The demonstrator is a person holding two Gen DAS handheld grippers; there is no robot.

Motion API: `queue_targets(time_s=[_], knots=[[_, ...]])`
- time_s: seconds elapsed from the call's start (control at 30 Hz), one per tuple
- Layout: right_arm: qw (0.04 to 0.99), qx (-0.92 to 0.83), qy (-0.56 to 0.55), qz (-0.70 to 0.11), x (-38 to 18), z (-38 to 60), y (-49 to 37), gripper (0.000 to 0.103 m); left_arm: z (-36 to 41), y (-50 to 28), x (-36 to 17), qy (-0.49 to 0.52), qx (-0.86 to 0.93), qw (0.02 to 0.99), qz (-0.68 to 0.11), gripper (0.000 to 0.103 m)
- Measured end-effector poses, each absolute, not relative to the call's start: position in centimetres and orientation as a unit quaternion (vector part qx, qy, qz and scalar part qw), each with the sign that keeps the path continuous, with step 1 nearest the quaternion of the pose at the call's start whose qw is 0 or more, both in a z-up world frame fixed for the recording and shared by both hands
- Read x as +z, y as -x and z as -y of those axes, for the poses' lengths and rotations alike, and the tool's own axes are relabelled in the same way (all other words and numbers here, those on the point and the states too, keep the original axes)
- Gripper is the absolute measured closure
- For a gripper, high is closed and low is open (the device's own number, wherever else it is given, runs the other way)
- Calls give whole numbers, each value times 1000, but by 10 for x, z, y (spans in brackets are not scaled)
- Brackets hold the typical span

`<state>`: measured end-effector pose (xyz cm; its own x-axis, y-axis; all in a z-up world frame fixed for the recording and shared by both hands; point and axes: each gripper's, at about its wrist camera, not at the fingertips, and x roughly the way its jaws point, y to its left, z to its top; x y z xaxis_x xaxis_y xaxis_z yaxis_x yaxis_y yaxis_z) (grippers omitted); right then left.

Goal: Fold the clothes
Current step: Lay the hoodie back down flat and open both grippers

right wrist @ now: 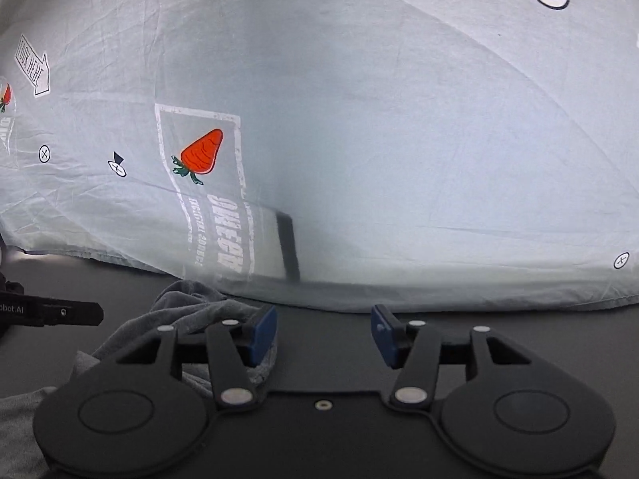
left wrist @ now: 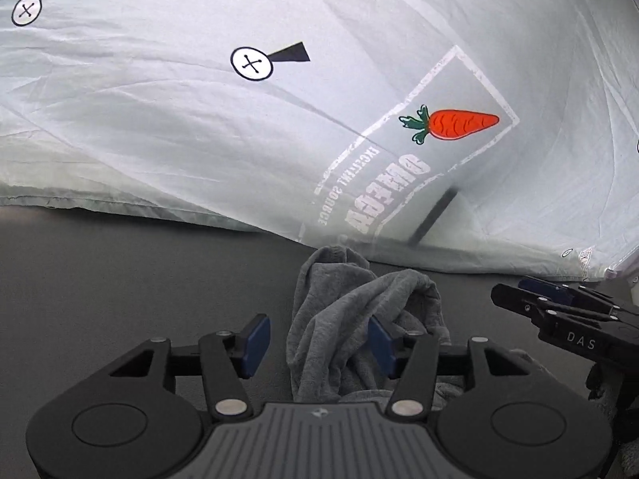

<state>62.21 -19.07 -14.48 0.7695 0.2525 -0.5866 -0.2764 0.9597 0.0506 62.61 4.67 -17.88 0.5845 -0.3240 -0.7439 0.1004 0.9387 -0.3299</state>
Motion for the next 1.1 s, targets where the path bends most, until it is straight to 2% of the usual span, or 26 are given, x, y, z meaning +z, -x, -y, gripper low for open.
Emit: queue_targets(time_s=[0.07, 0.1, 0.13, 0.17, 0.2, 0.33, 0.4, 0.47, 0.5, 0.53, 0.57, 0.6, 0.67, 0.7, 0.77, 0.8, 0.97, 1.1], knots=[[930, 159, 32, -330, -160, 174, -634, 50, -38, -638, -196, 123, -150, 871, -452, 30], [924, 168, 38, -341, -168, 166, -641, 51, -35, -636, -196, 120, -158, 878, -435, 30], [918, 176, 45, -351, -175, 158, -647, 52, -31, -636, -195, 112, -159, 880, -434, 41], [912, 185, 51, -361, -183, 150, -653, 61, -28, -636, -194, 98, -150, 882, -436, 81], [906, 194, 58, -372, -191, 142, -659, 98, -25, -635, -191, 81, -143, 888, -430, 92], [952, 123, 123, -251, -153, 141, -645, 97, -24, -625, -148, 73, -139, 934, -321, 88], [968, 87, 165, -170, -124, 143, -634, 97, -21, -623, -143, 64, -128, 940, -310, 82], [973, 58, 202, -100, -103, 143, -624, 96, -17, -623, -144, 51, -113, 940, -317, 56], [968, 52, 228, -91, -104, 140, -623, 93, -15, -622, -144, 45, -105, 940, -320, 48], [962, 48, 255, -85, -107, 136, -623, 85, -13, -622, -145, 39, -97, 941, -323, 34], [951, 48, 285, -111, -116, 133, -626, 76, -11, -621, -145, 32, -90, 940, -326, 32], [937, 49, 315, -142, -126, 130, -630, 56, -9, -621, -146, 26, -82, 940, -329, 32], [936, 63, 300, -175, -132, 141, -621, 55, -5, -620, -147, 13, -66, 940, -336, 32], [941, 67, 274, -185, -130, 149, -613, 51, -12, -612, -146, 28, -65, 939, -337, 31], [953, 77, 203, -210, -124, 173, -592, 42, -33, -580, -140, 62, -58, 936, -342, 22], [957, 76, 168, -226, -122, 188, -579, 37, -42, -562, -138, 66, -46, 934, -347, 22], [941, 22, 98, -325, -134, 261, -483, 36, -82, -447, -138, 80, -7, 904, -420, 22], [907, 1, 42, -418, -147, 309, -371, 36, -97, -345, -157, 94, 15, 864, -494, 24]])
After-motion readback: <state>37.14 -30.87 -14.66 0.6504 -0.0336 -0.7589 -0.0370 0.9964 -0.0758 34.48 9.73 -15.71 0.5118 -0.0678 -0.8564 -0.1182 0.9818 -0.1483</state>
